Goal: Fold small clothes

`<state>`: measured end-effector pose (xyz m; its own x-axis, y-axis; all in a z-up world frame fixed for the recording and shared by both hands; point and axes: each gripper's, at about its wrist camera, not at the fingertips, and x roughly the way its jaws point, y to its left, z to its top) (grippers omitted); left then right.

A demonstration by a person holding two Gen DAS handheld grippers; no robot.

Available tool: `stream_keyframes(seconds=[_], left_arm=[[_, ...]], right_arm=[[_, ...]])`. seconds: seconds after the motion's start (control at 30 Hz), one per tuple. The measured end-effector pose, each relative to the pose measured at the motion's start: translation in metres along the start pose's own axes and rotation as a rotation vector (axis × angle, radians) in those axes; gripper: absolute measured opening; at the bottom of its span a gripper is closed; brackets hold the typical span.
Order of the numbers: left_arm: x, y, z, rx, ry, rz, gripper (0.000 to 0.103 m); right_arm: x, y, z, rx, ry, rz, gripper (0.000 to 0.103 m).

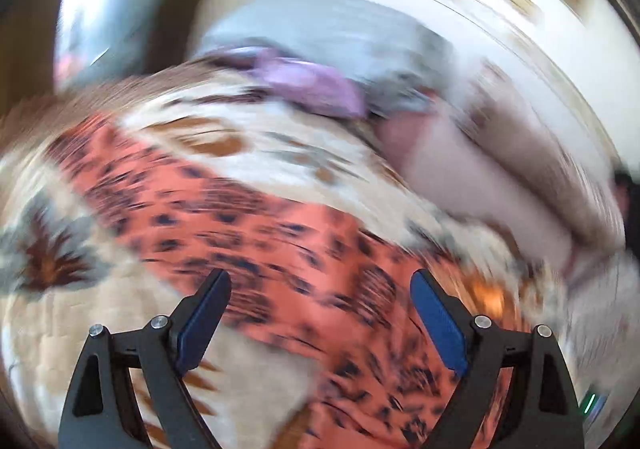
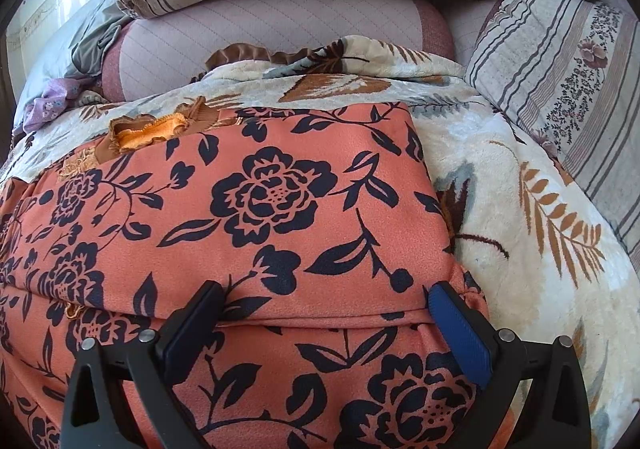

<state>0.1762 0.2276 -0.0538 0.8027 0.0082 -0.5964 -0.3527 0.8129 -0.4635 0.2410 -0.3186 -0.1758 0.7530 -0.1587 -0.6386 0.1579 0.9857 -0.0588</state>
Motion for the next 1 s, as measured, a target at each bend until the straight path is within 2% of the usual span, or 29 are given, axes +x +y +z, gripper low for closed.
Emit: stream_keyframes(seconds=[0.1, 0.2, 0.27, 0.37, 0.47, 0.57, 0.6, 0.63, 0.67, 0.7, 0.77, 0.8, 0.83, 0.9, 1.0], left_arm=[[0.007, 0.090, 0.035, -0.331, 0.030, 0.100, 0.091], [0.018, 0.155, 0.064, -0.445, -0.004, 0.182, 0.090], [0.029, 0.185, 0.082, -0.480, 0.003, 0.198, 0.090], [0.057, 0.207, 0.098, -0.528, 0.054, 0.165, 0.090], [0.068, 0.205, 0.106, -0.501, 0.043, 0.160, 0.090], [0.071, 0.209, 0.108, -0.561, 0.023, 0.127, 0.090], [0.067, 0.211, 0.108, -0.566, 0.020, 0.123, 0.087], [0.068, 0.212, 0.110, -0.556, 0.021, 0.144, 0.076], [0.070, 0.213, 0.113, -0.516, 0.049, 0.199, 0.023], [0.078, 0.215, 0.115, -0.477, 0.102, 0.237, 0.006], [0.082, 0.217, 0.118, -0.472, 0.103, 0.240, 0.006], [0.080, 0.207, 0.122, -0.431, 0.100, 0.275, 0.006], [0.075, 0.193, 0.125, -0.368, 0.081, 0.303, 0.006], [0.057, 0.148, 0.131, -0.198, 0.009, 0.304, 0.006], [0.018, 0.062, 0.126, 0.050, -0.102, 0.230, 0.006]], right_arm=[[0.000, -0.001, 0.000, 0.004, -0.003, 0.004, 0.102], [0.000, -0.001, 0.000, 0.008, -0.005, 0.008, 0.102], [0.000, -0.001, -0.001, 0.010, -0.006, 0.009, 0.102], [0.000, 0.000, 0.000, 0.011, -0.007, 0.010, 0.102], [0.000, 0.000, 0.000, 0.011, -0.006, 0.010, 0.102], [0.000, 0.000, -0.001, 0.011, -0.006, 0.009, 0.102], [0.000, -0.001, -0.001, 0.011, -0.006, 0.010, 0.102], [0.001, -0.001, -0.001, 0.012, -0.007, 0.011, 0.102], [0.000, -0.001, -0.001, 0.012, -0.006, 0.011, 0.102], [0.000, -0.001, 0.000, 0.013, -0.006, 0.012, 0.103], [0.000, -0.001, 0.000, 0.013, -0.005, 0.012, 0.103], [0.000, -0.001, 0.000, 0.013, -0.005, 0.011, 0.103], [0.000, -0.001, 0.000, 0.013, -0.005, 0.011, 0.102], [0.000, -0.001, 0.000, 0.013, 0.000, 0.011, 0.102], [0.001, -0.001, 0.000, 0.014, 0.002, 0.011, 0.102]])
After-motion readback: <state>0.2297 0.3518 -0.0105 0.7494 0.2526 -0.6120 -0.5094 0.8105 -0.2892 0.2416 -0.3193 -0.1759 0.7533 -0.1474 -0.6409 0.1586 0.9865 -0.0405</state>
